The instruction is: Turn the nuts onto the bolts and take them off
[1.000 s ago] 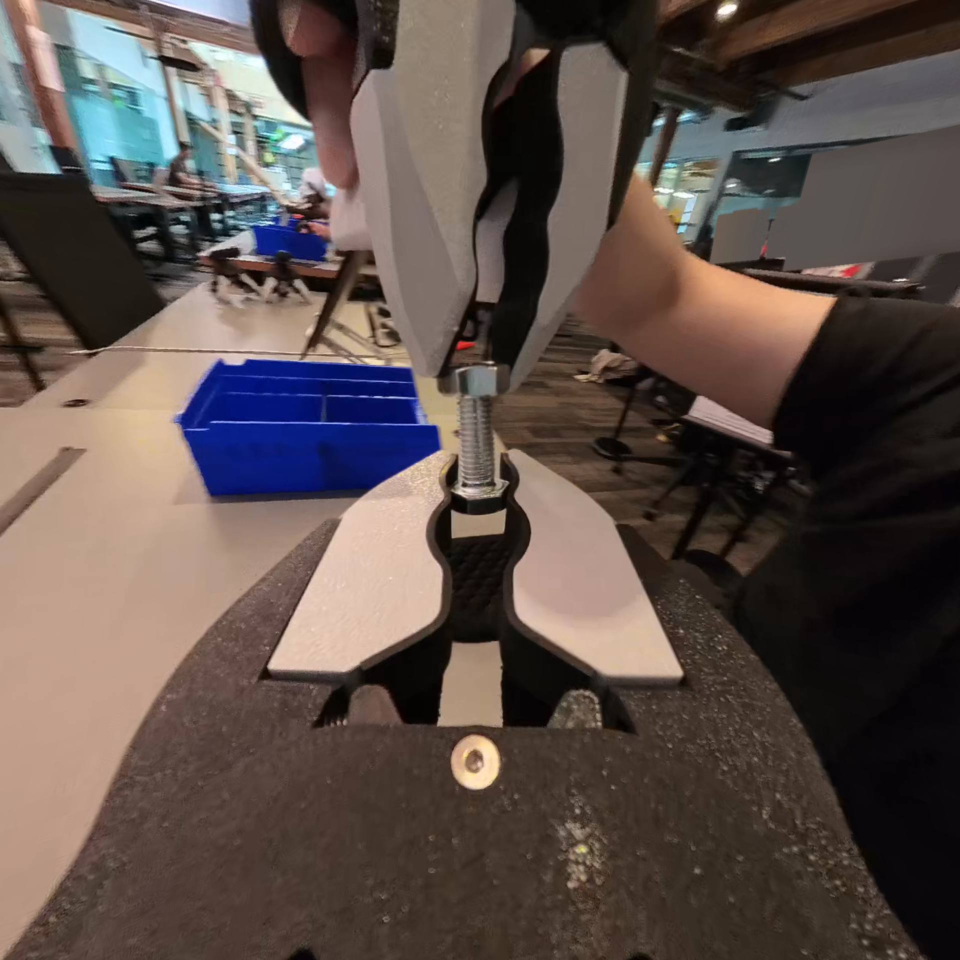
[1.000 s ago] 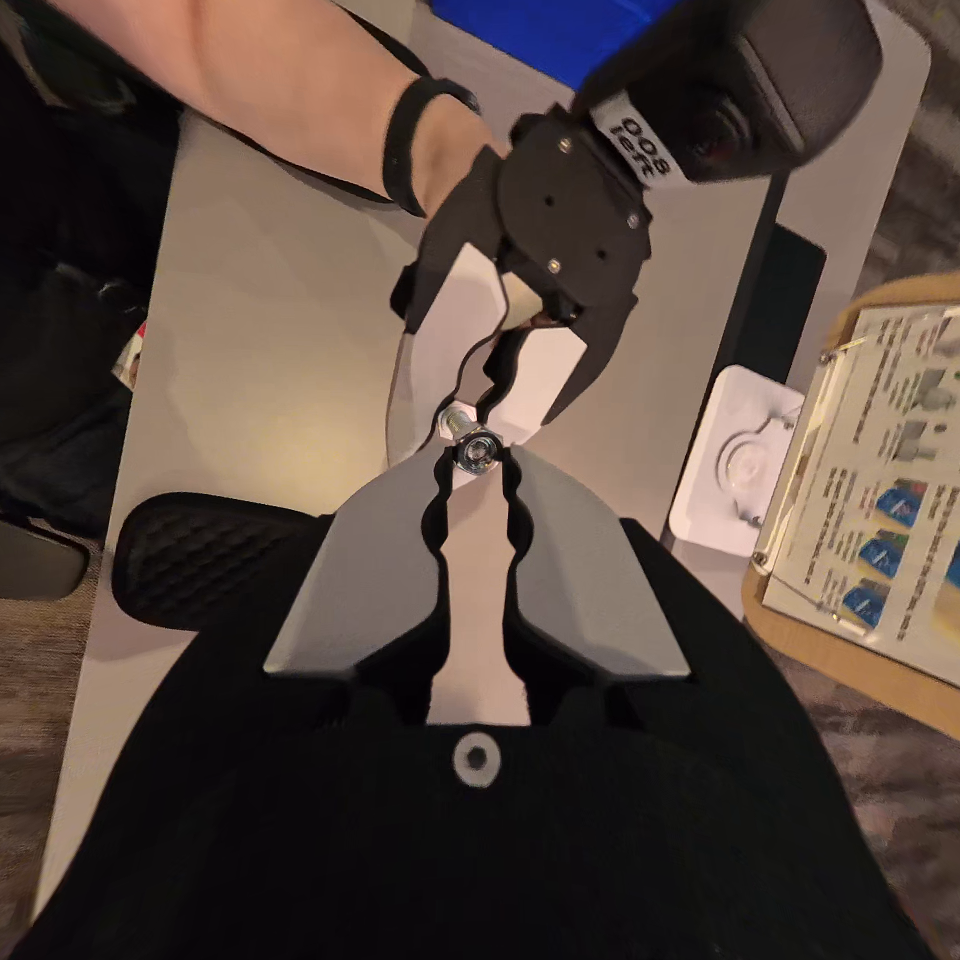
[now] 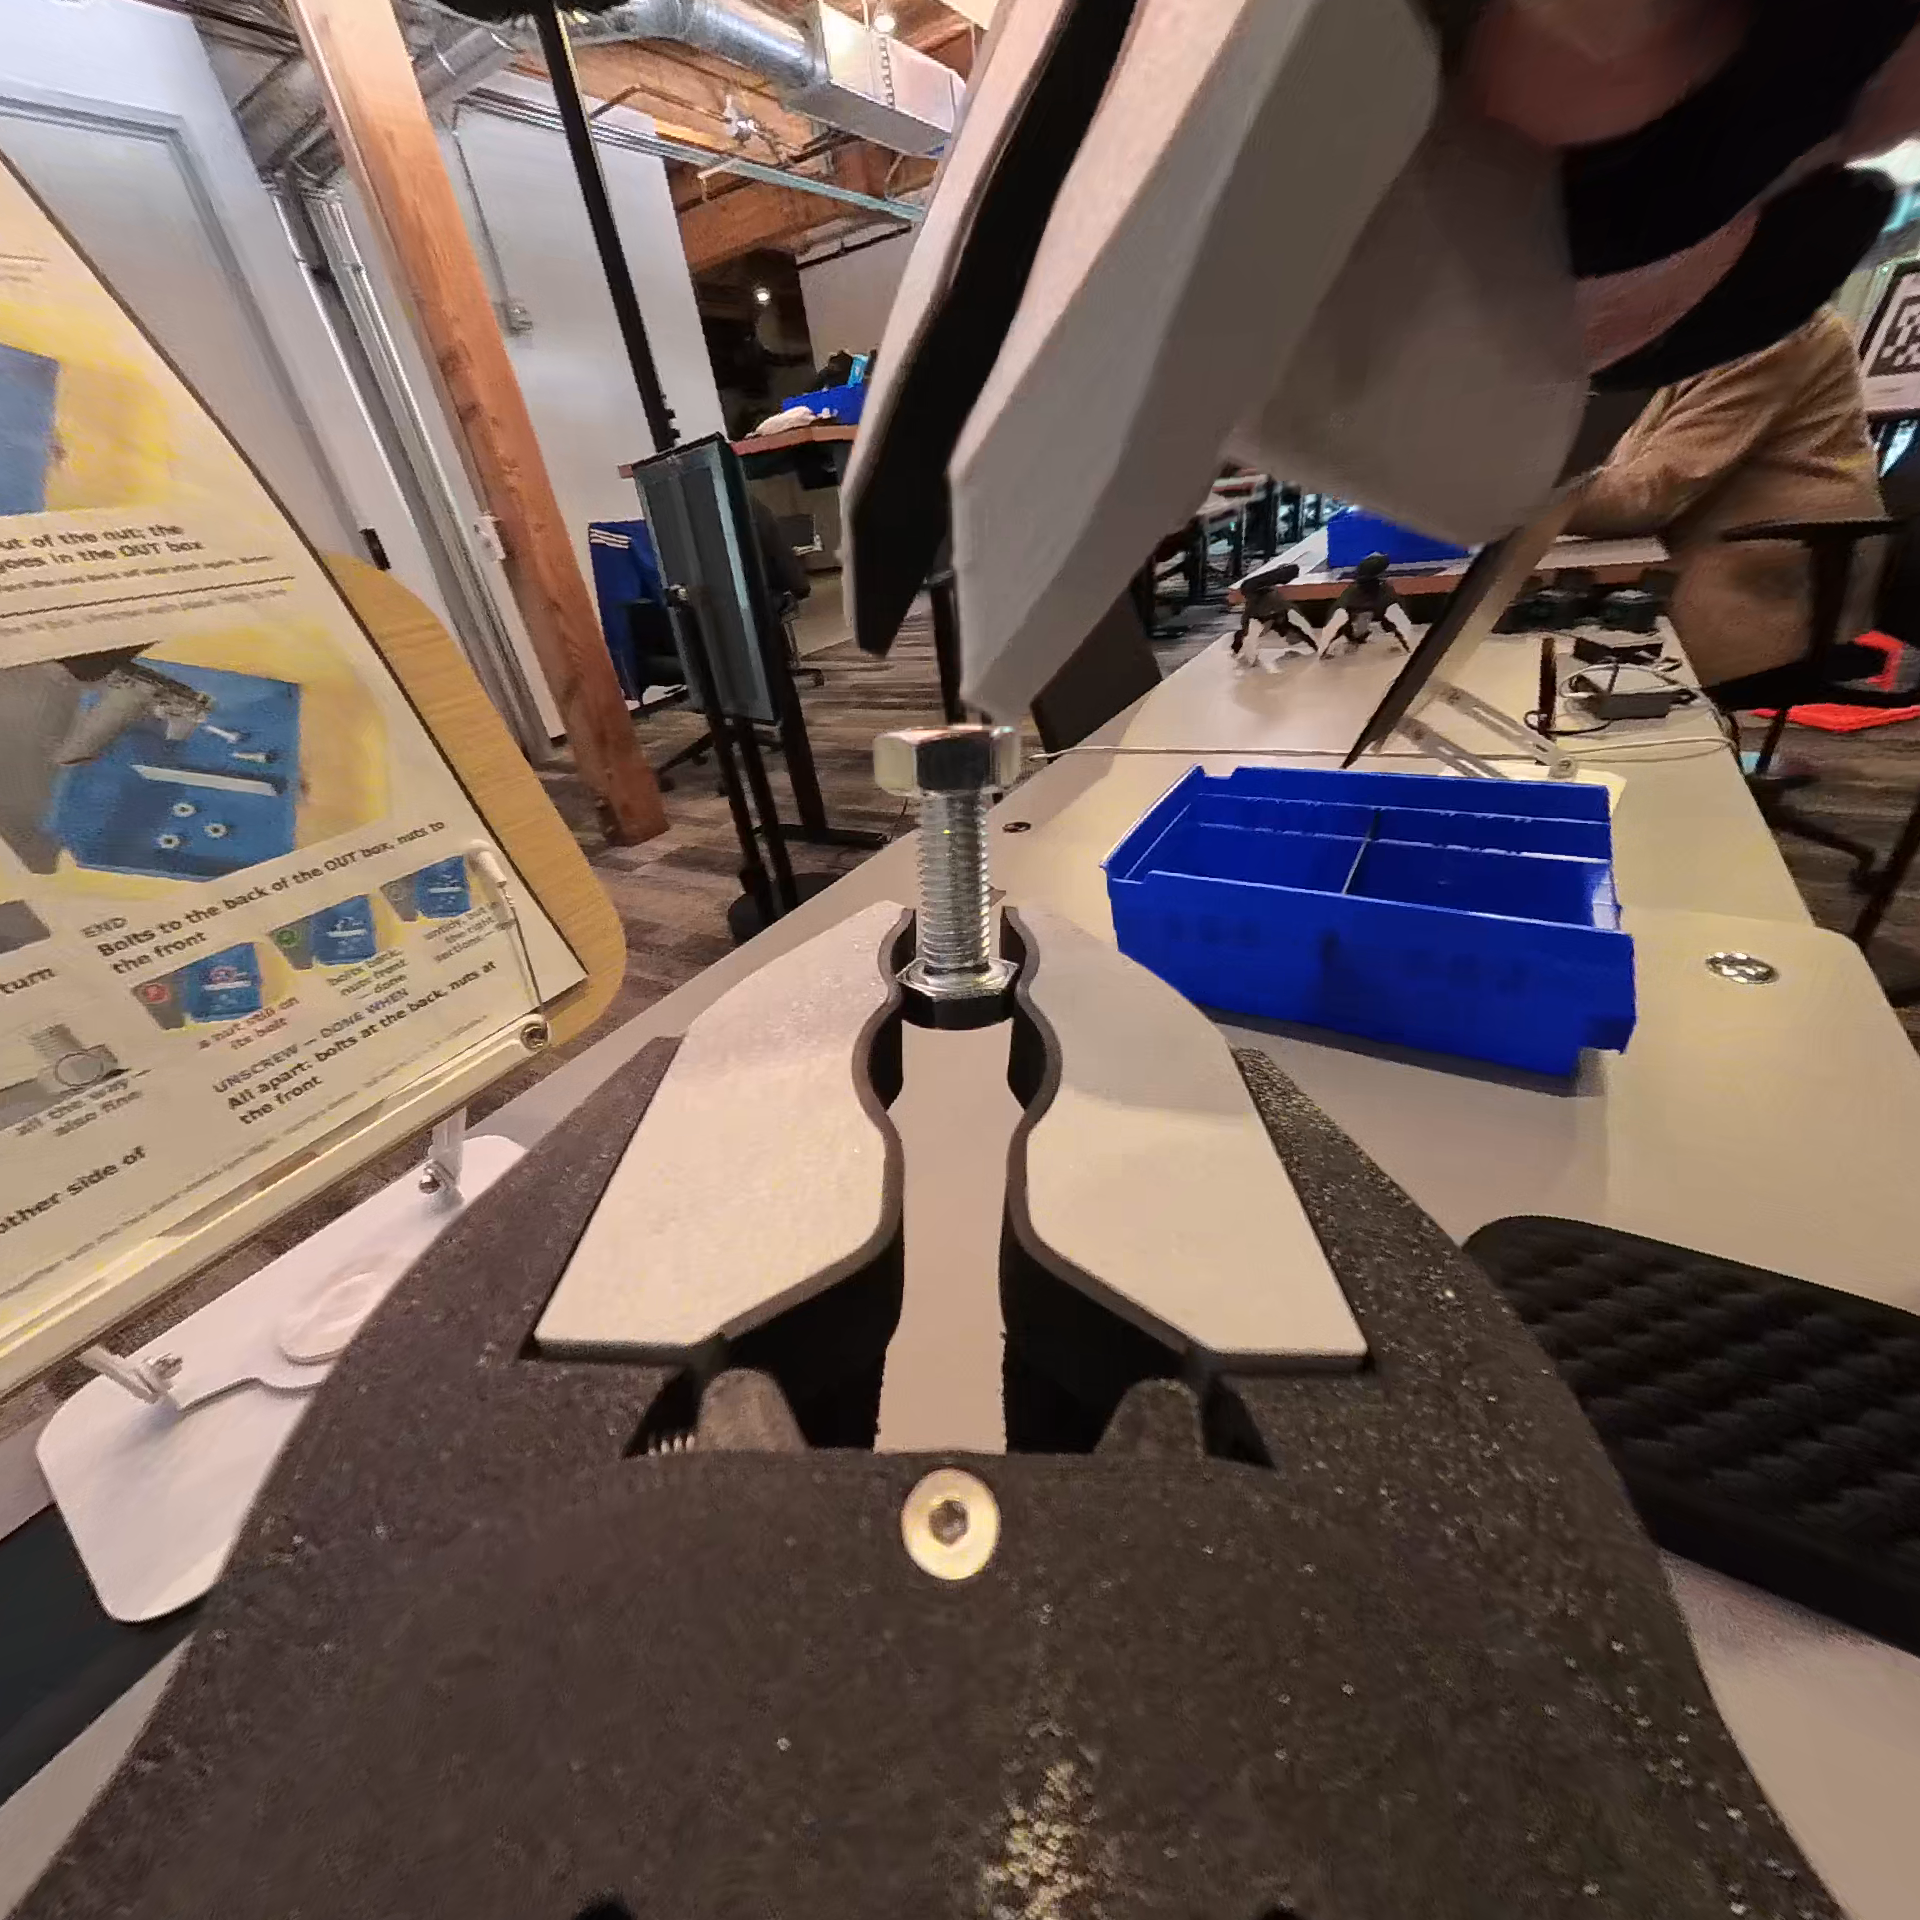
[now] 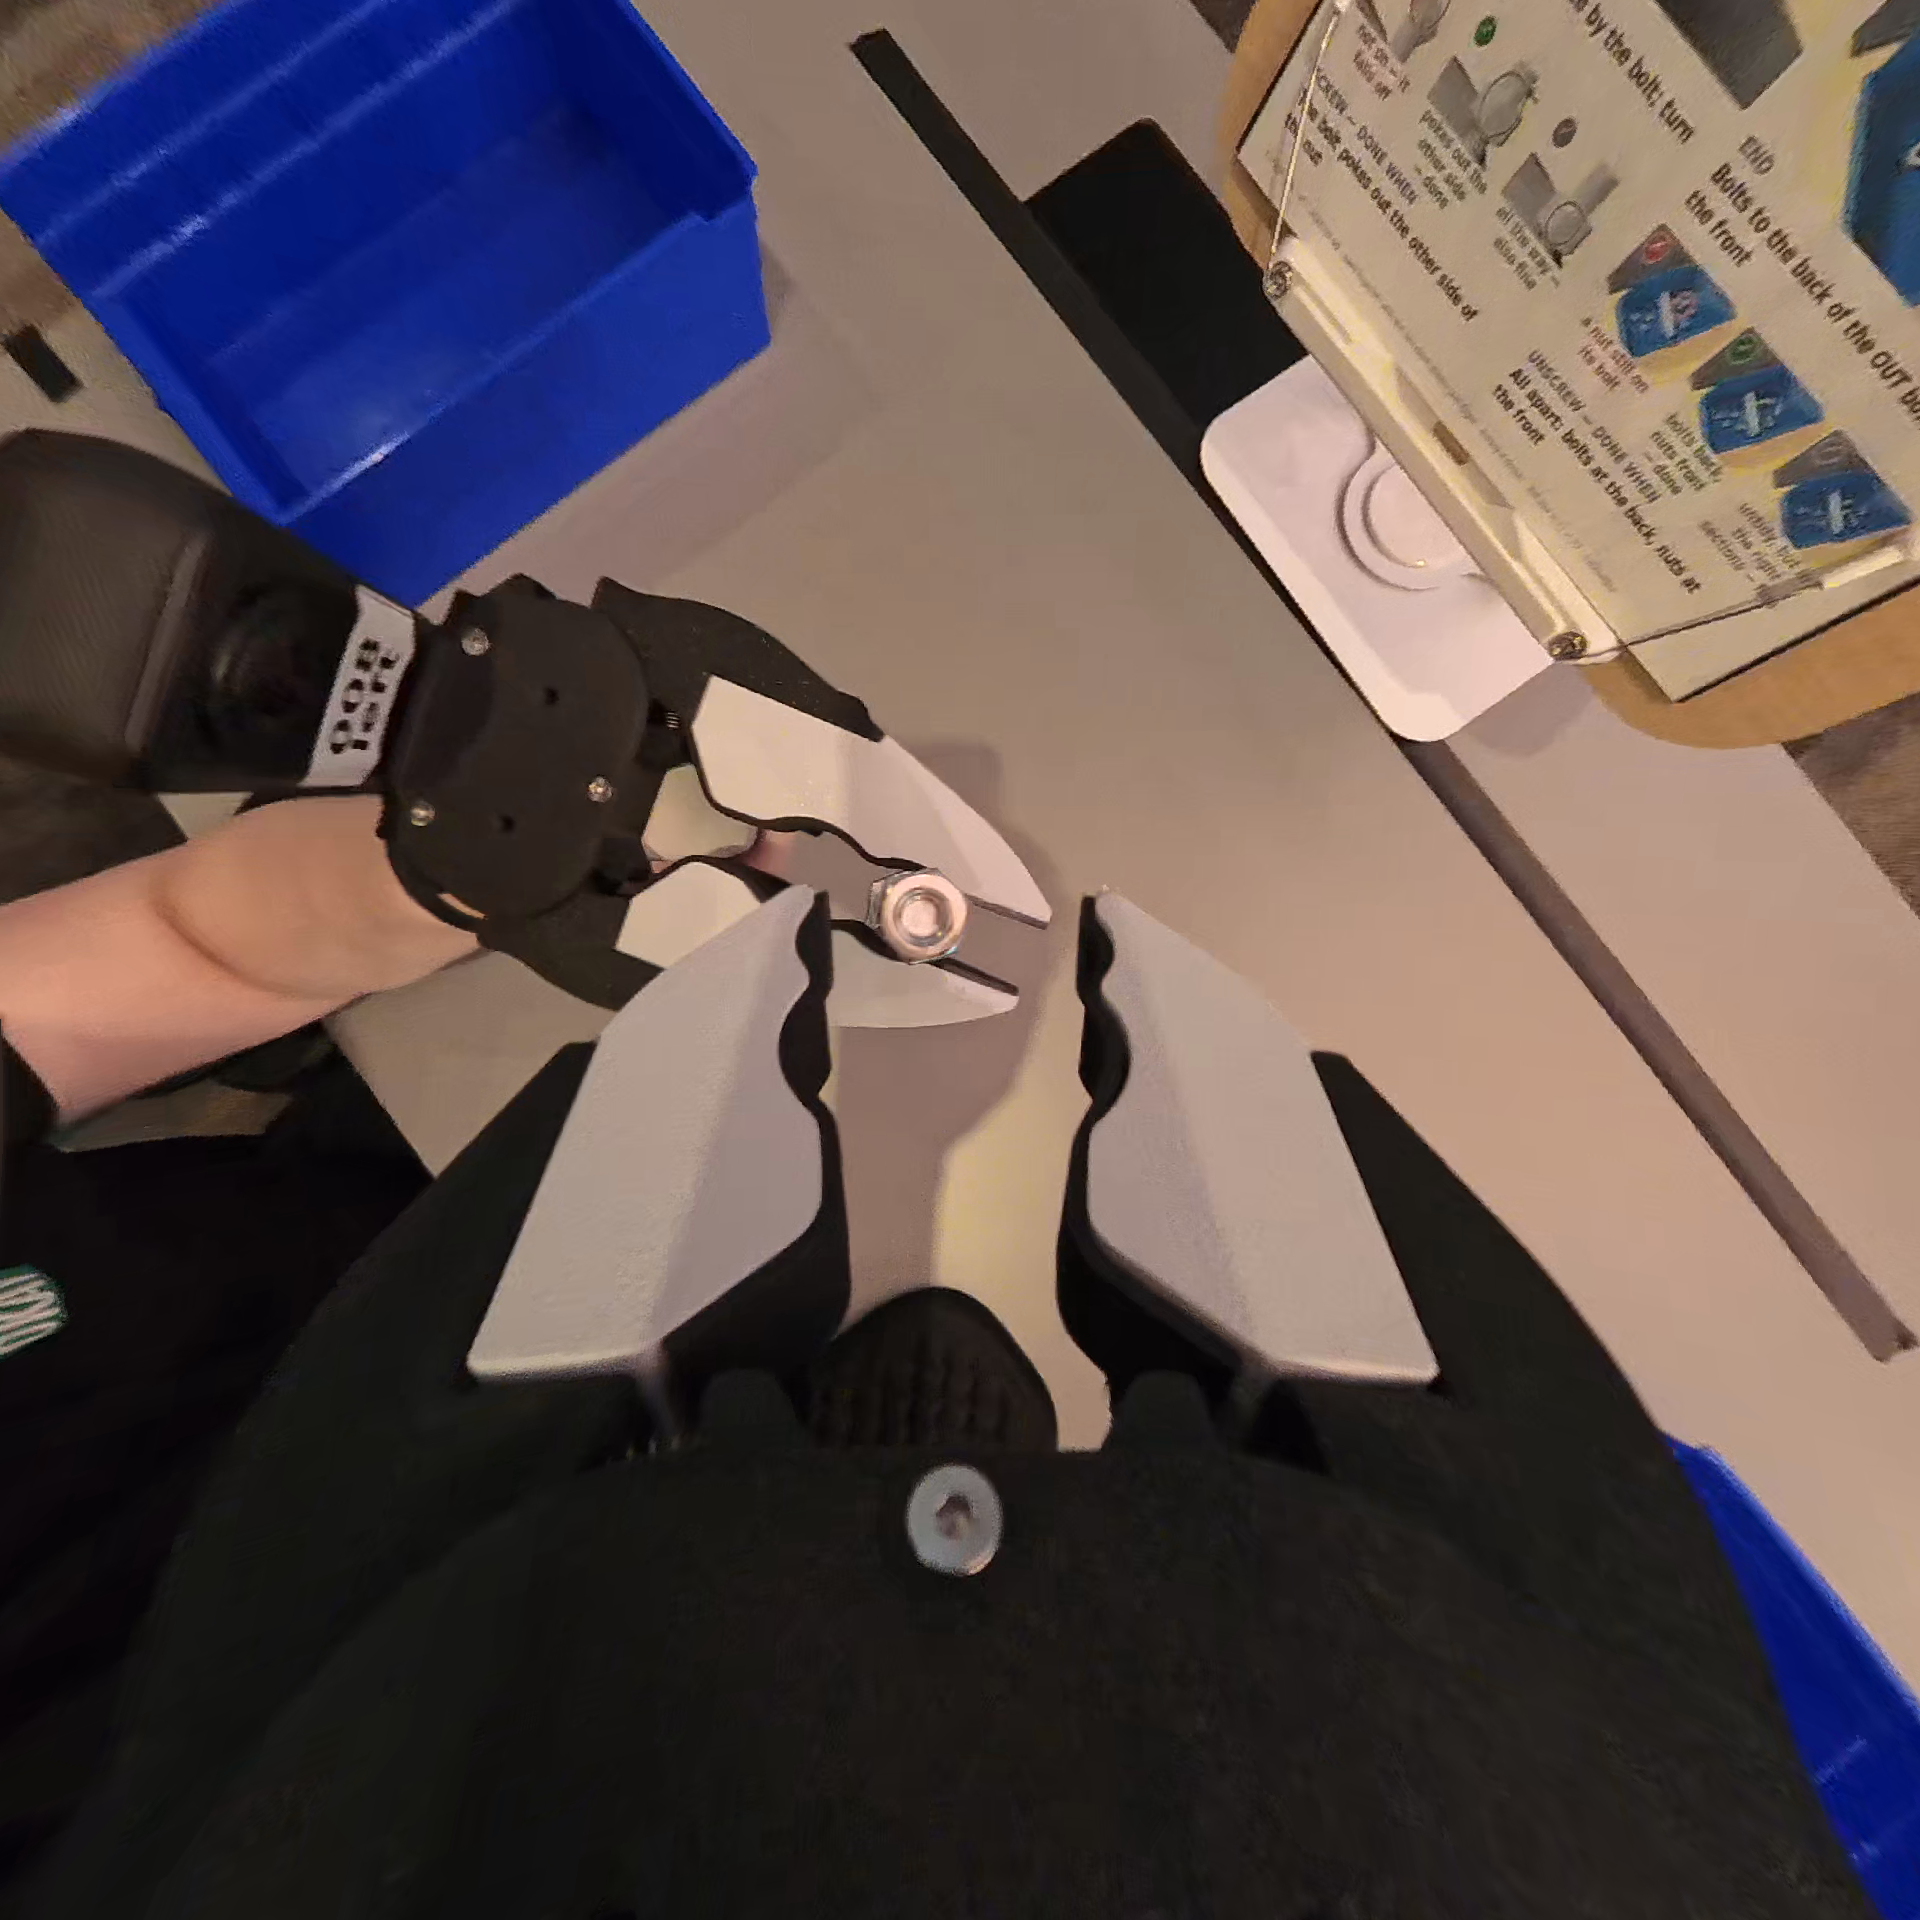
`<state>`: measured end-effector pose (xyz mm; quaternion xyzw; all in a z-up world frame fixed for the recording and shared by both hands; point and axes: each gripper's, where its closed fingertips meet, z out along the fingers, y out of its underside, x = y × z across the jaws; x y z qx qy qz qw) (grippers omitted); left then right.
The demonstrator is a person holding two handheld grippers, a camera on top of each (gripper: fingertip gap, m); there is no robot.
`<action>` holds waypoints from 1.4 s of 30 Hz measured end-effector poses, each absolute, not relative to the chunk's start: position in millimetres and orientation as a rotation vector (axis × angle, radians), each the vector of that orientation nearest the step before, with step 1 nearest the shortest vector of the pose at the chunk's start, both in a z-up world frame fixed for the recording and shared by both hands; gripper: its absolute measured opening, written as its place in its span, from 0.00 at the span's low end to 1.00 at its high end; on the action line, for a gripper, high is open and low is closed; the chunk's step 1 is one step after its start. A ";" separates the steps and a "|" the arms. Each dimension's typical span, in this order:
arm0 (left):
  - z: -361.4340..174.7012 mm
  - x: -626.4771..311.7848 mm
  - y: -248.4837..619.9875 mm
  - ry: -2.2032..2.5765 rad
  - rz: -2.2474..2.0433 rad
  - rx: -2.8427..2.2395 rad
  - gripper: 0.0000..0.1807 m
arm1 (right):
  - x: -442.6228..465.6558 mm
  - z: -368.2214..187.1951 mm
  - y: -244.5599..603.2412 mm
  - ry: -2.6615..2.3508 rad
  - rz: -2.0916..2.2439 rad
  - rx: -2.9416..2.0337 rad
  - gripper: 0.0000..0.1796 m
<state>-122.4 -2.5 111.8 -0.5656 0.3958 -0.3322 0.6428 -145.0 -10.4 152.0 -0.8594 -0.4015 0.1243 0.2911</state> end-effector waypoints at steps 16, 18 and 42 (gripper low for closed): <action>107.8 -117.8 -9.4 0.971 -0.844 -1.286 0.08 | -144.3 137.0 -17.0 -1.262 0.322 -2.309 0.10; 108.4 -115.8 -18.9 1.023 -0.934 -1.280 0.08 | -144.0 138.2 -21.9 -1.350 0.334 -2.259 0.10; 110.2 -114.6 -26.9 1.067 -0.946 -1.264 0.08 | -141.9 172.6 -38.3 -1.420 0.405 -2.032 0.28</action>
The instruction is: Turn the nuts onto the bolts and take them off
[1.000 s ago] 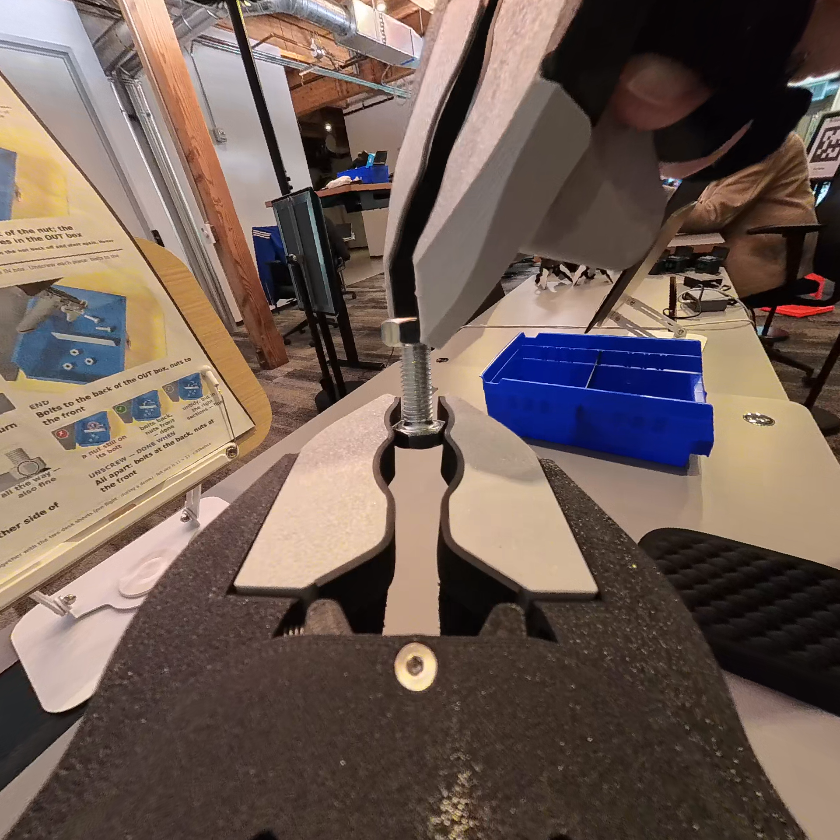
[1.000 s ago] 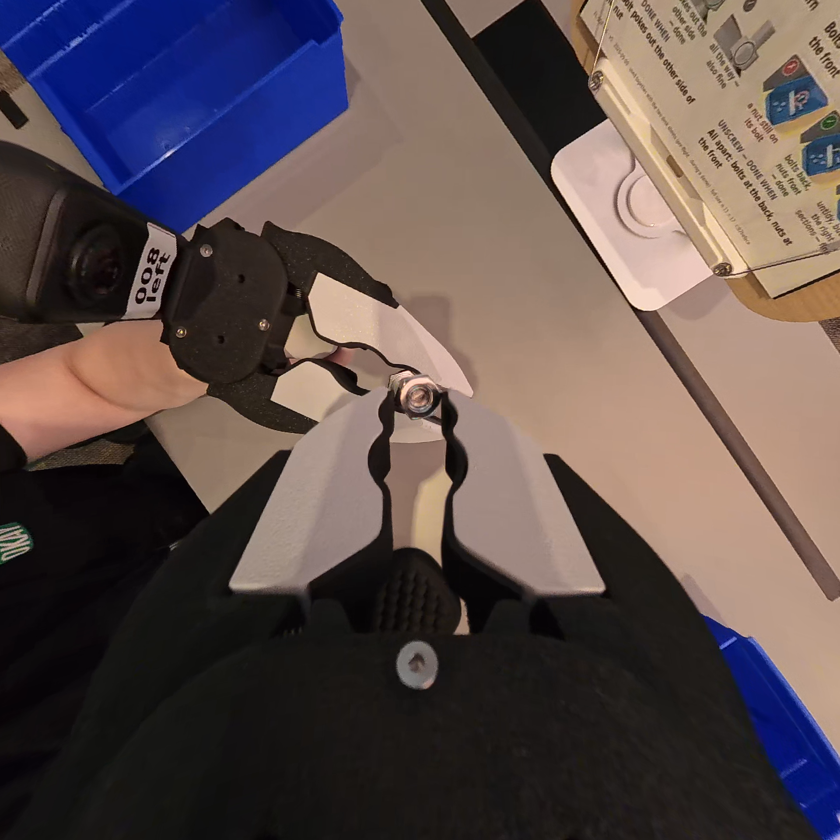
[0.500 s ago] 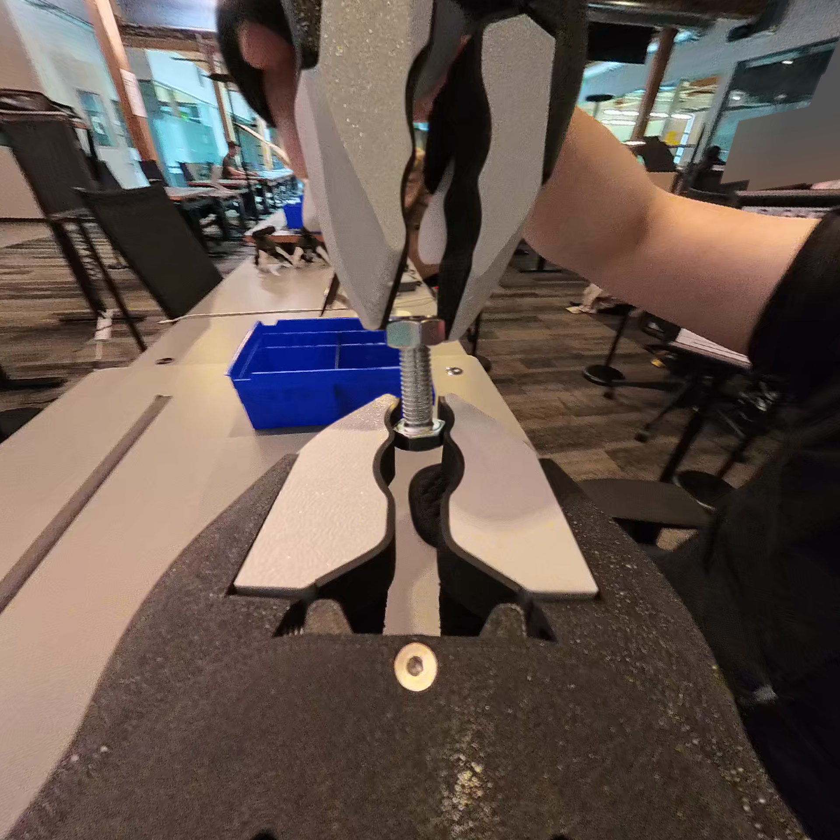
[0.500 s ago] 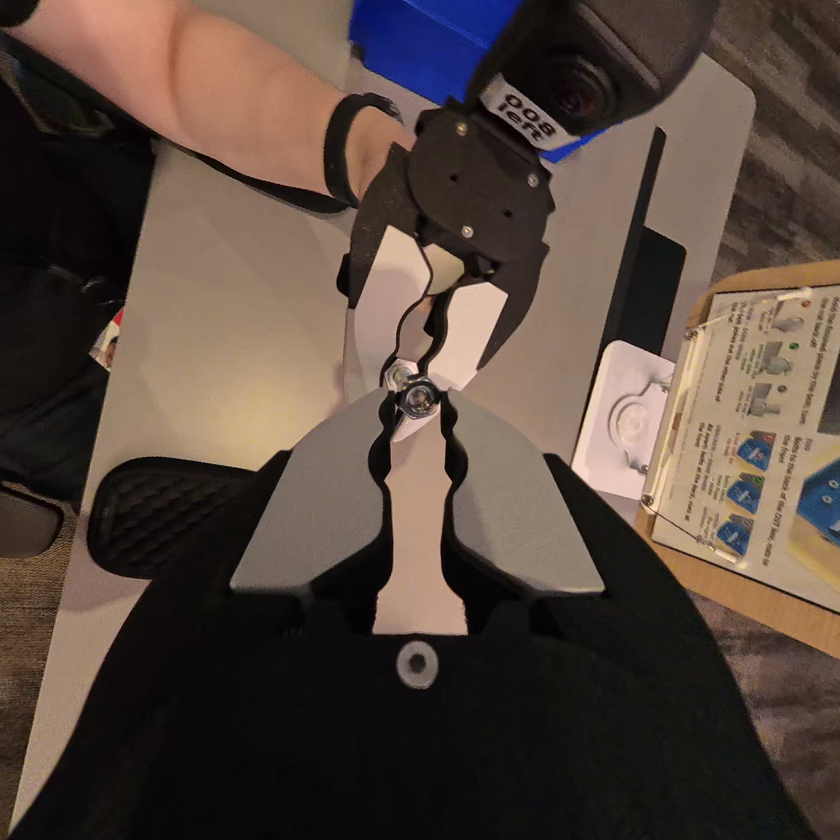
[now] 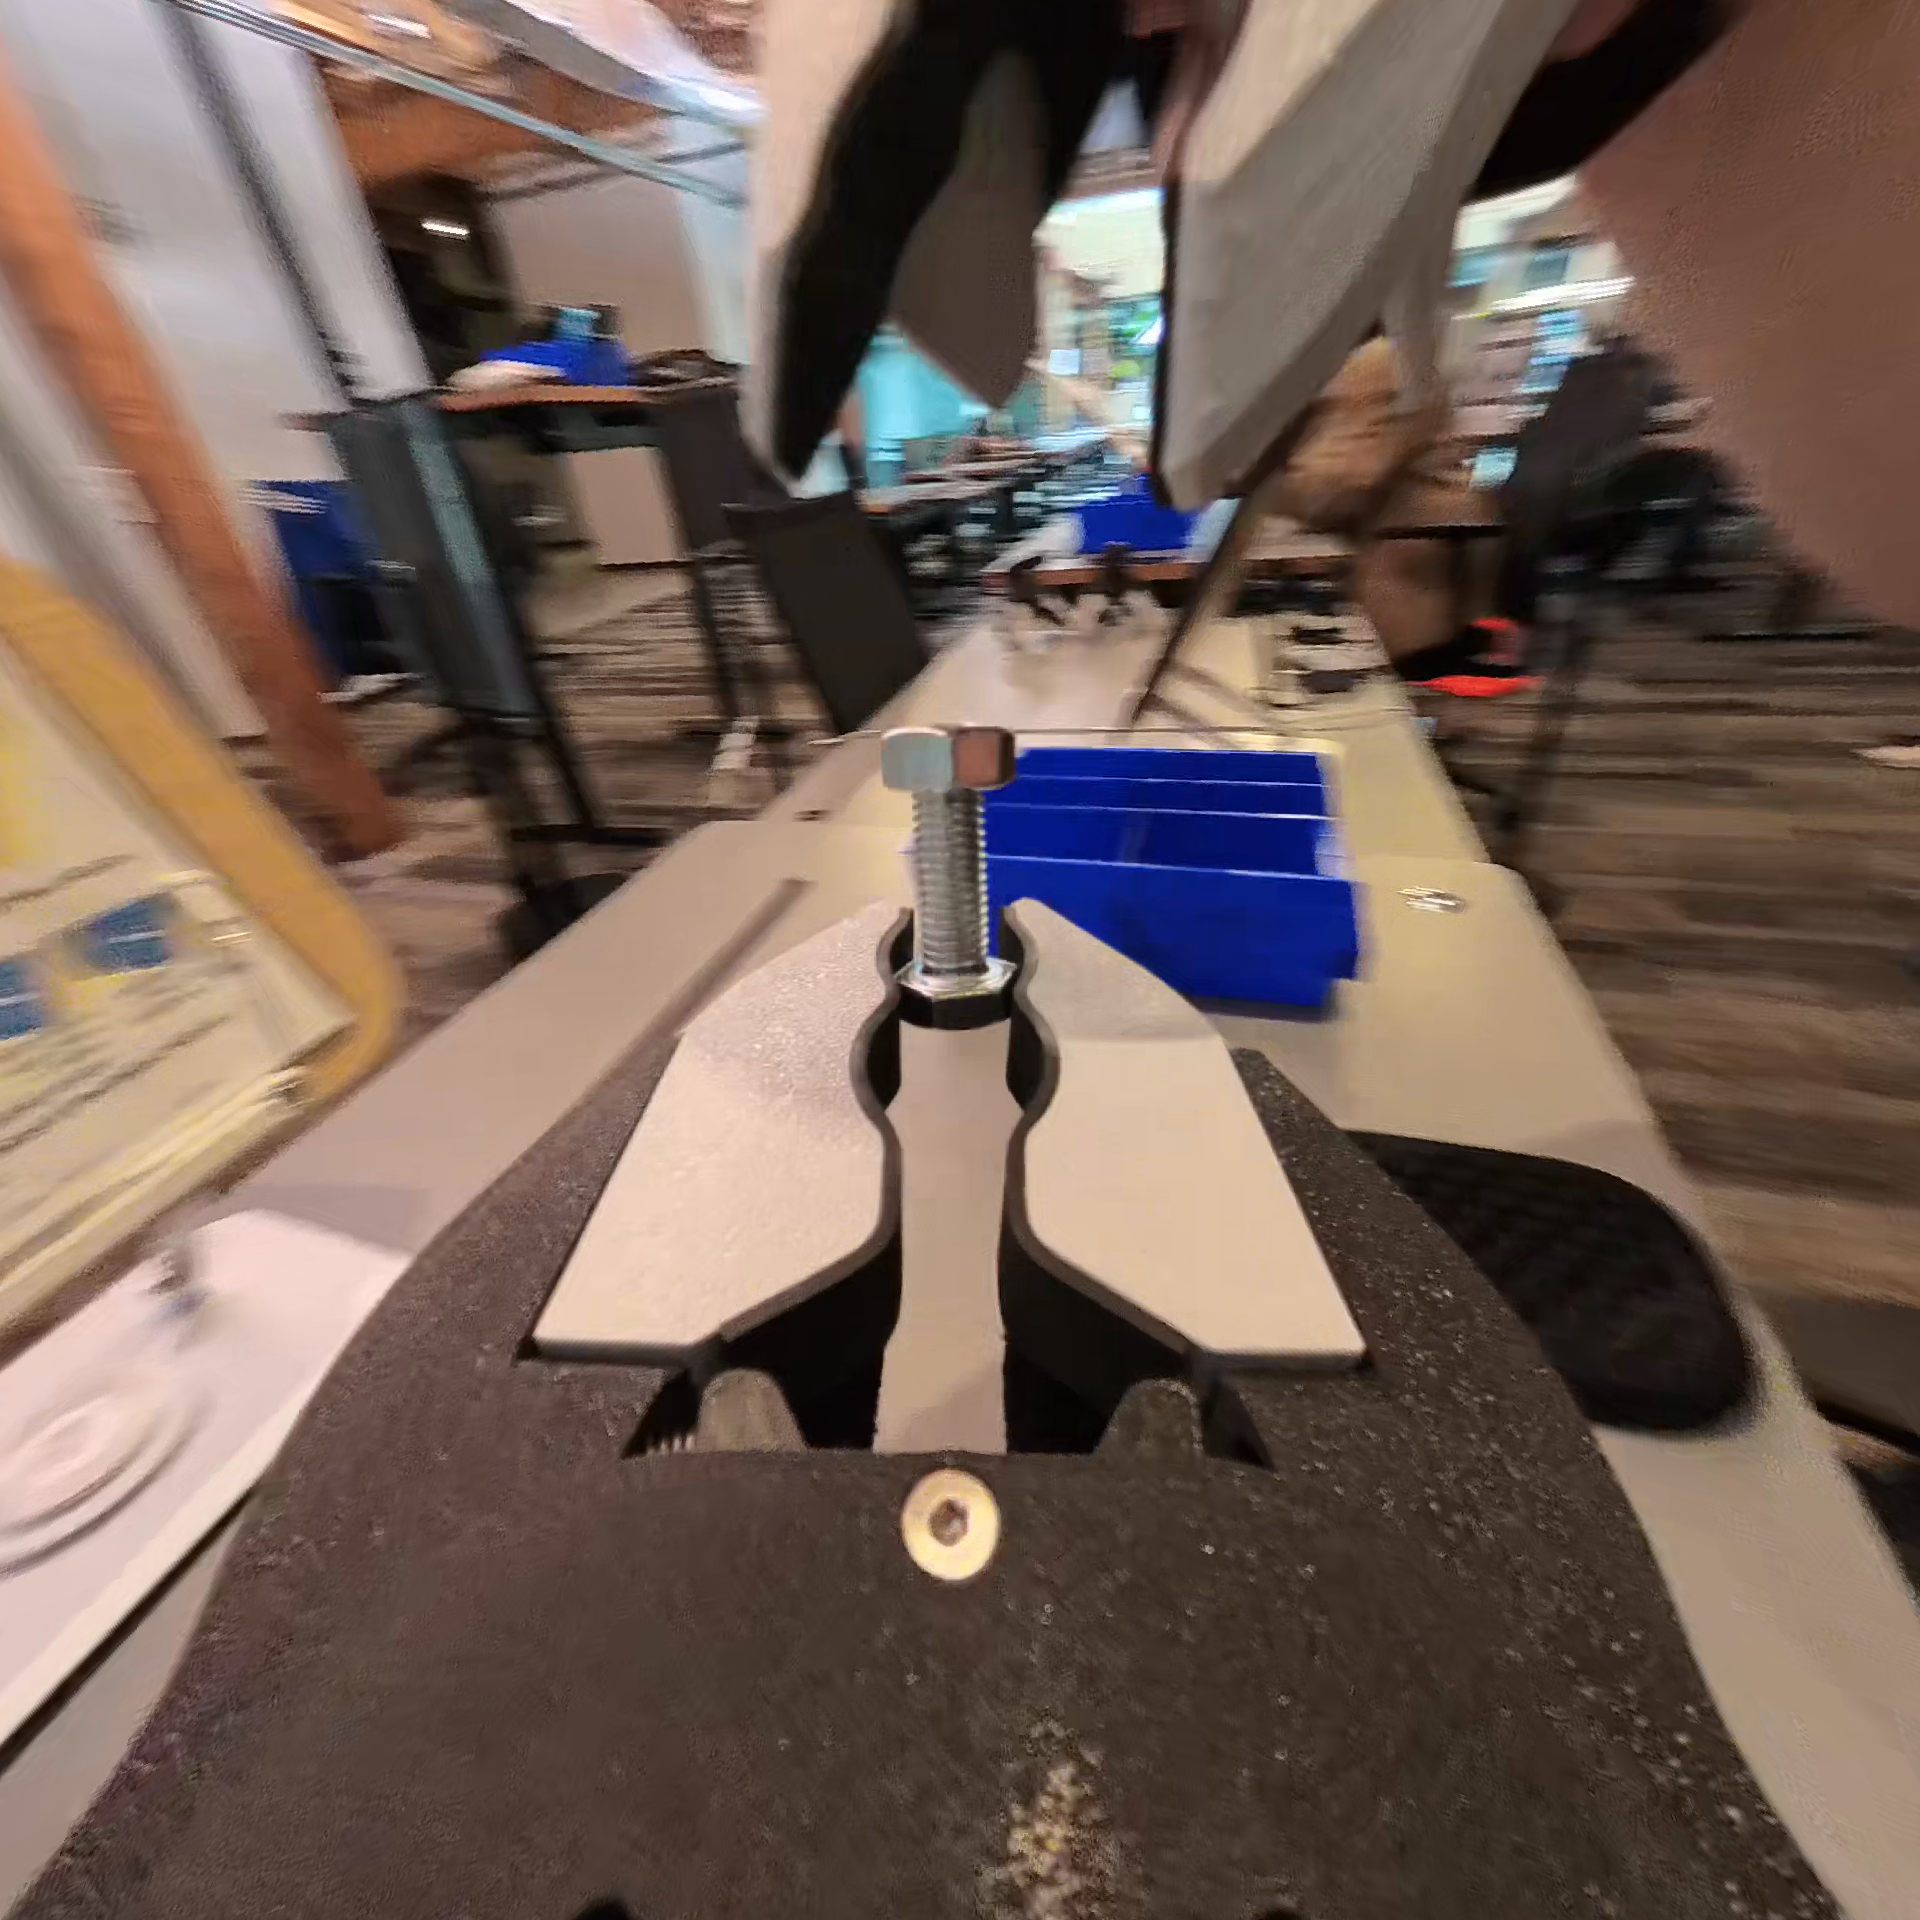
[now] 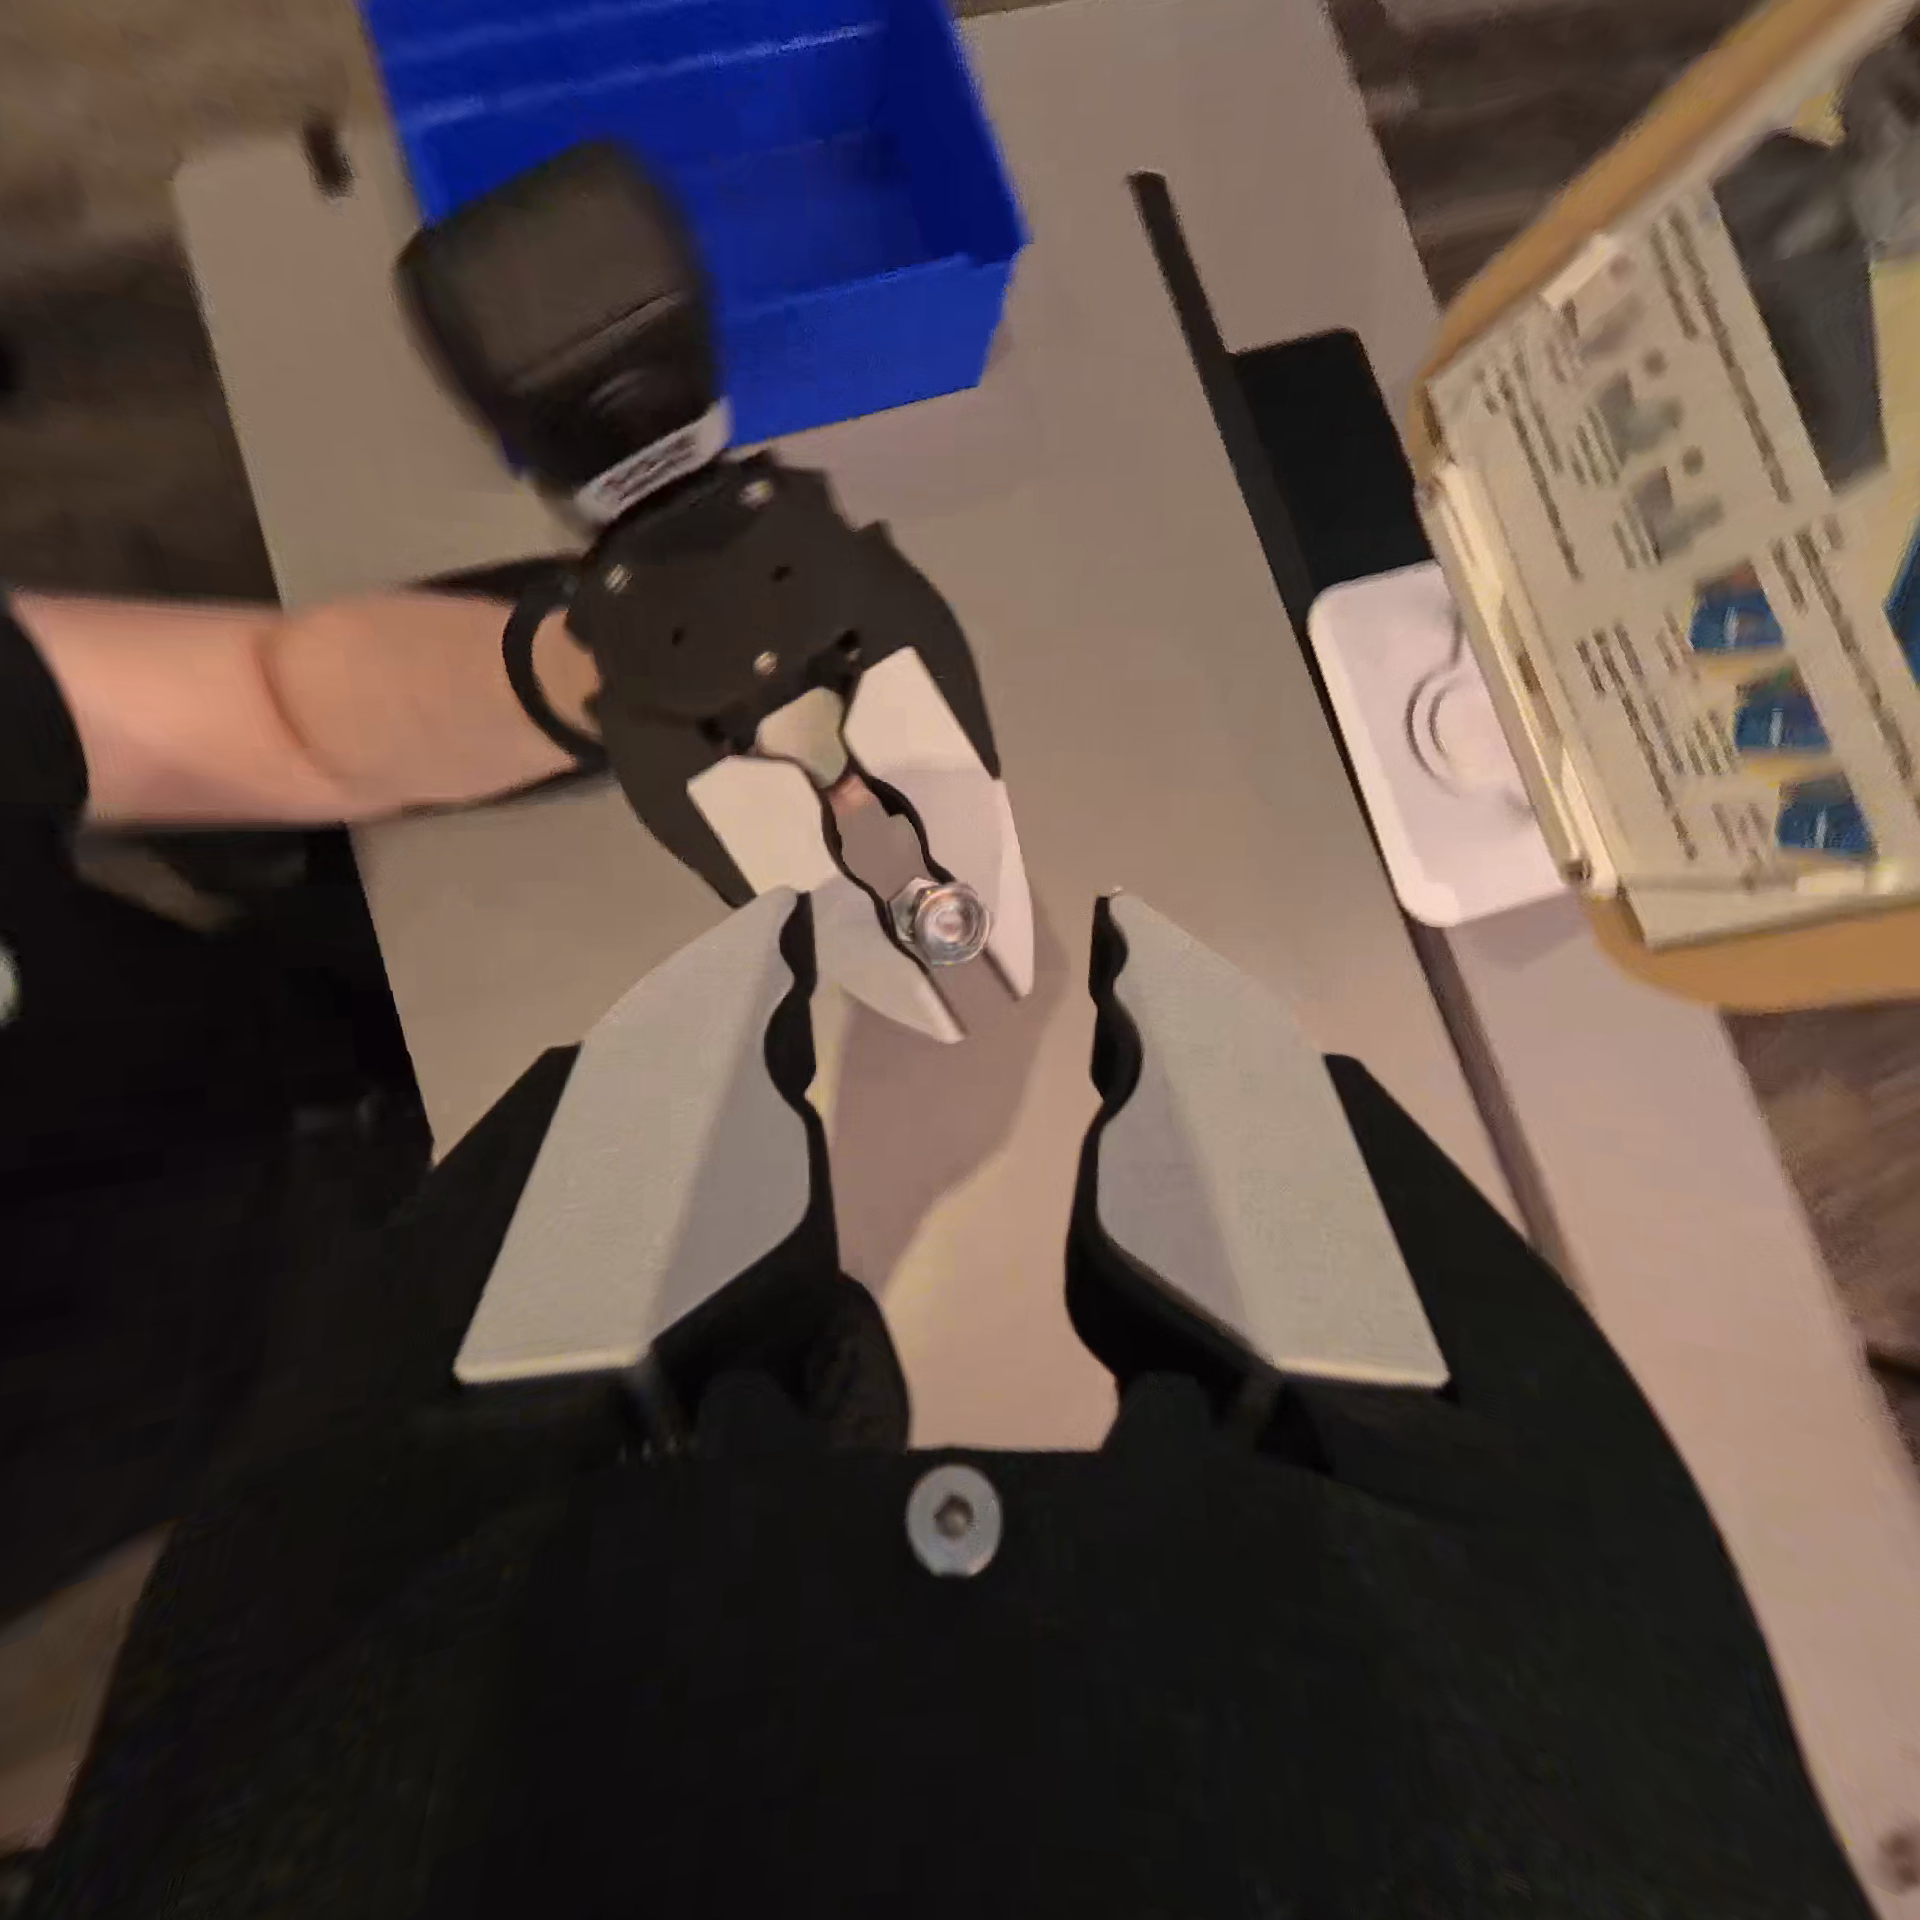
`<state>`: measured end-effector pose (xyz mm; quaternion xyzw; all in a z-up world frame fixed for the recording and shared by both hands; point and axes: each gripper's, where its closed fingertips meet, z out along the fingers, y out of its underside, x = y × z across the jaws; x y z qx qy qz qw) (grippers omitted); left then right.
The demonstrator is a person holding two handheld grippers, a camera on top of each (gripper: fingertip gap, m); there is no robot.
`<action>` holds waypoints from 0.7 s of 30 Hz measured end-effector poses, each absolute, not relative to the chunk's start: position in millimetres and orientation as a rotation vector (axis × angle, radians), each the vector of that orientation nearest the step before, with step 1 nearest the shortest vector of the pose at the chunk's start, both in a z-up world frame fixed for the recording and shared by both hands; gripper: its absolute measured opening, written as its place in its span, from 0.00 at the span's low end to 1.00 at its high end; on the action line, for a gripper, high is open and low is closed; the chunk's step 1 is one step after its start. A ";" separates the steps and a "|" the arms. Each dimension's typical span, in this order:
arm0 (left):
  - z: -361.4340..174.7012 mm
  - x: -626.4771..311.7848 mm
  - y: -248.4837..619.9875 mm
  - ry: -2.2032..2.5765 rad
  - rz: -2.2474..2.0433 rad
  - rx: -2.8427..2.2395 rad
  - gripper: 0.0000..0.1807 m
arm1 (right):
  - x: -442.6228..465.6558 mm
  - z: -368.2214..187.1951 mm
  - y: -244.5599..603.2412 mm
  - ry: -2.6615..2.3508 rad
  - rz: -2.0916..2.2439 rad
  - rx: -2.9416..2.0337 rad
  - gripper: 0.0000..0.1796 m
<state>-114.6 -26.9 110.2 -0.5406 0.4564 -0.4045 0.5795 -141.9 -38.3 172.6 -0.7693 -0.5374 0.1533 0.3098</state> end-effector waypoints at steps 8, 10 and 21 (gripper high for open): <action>111.2 -119.9 -9.5 0.951 -0.807 -1.303 0.08 | -145.3 151.1 -15.7 -1.219 0.302 -2.222 0.27; 111.5 -120.2 -9.5 0.949 -0.820 -1.304 0.08 | -148.5 146.7 -18.8 -1.247 0.316 -2.238 0.23; 110.2 -117.9 -13.0 0.979 -0.848 -1.300 0.08 | -144.2 137.9 -21.9 -1.337 0.328 -2.256 0.10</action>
